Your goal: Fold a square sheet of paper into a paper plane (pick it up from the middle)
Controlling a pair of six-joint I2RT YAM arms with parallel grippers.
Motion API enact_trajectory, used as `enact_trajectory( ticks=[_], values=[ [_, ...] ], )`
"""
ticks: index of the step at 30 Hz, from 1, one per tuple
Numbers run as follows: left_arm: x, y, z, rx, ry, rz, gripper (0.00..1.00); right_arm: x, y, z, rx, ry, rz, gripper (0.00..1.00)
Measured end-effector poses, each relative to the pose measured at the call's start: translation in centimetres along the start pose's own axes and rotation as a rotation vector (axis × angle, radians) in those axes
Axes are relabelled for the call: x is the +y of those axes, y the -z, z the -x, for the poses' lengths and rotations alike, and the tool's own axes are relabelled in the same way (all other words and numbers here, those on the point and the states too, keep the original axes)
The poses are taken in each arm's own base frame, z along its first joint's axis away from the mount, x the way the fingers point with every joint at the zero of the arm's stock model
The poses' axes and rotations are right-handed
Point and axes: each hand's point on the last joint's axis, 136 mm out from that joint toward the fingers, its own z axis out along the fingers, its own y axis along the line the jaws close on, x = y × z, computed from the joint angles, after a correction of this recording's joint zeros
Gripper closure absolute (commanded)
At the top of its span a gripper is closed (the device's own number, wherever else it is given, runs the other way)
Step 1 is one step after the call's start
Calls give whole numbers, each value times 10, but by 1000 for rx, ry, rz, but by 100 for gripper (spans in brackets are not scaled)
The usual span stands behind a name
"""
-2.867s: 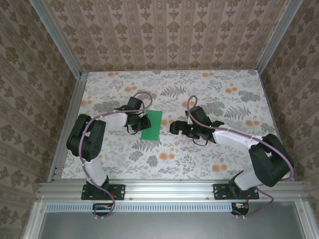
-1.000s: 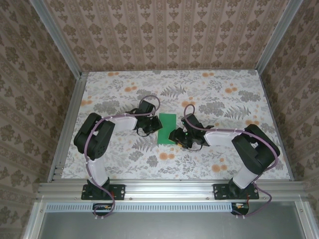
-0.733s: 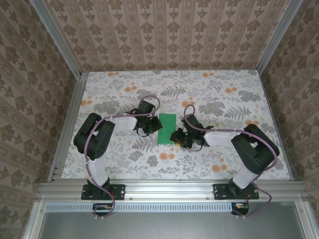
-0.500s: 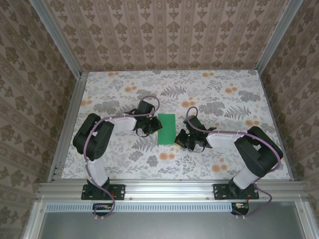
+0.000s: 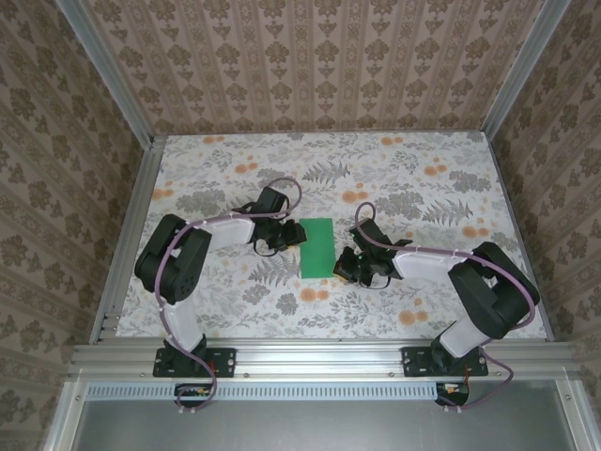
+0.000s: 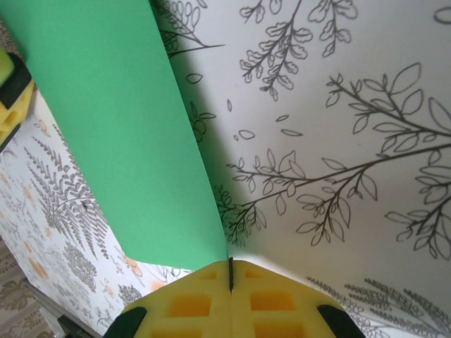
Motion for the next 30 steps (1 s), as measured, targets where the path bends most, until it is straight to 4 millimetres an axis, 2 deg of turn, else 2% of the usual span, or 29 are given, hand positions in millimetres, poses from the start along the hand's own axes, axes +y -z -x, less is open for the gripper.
enact_trajectory(
  ticks=[7, 14, 16, 24, 30],
  values=[
    [-2, -3, 2, 1, -22, -16, 77, -8, 1, -5, 21, -2, -33, 100],
    [-20, 19, 13, -76, -97, -33, 77, -13, 2, -8, 32, -3, -53, 100],
    [-25, 19, 14, -79, -109, -54, 78, -13, 2, -8, 32, 3, -53, 100],
    [-32, -7, 13, -17, -137, -43, 84, -15, 4, -9, 36, 6, -60, 100],
    [-14, -22, 9, 24, -120, 22, 85, -6, 8, -7, 27, 16, -40, 100]
  ],
)
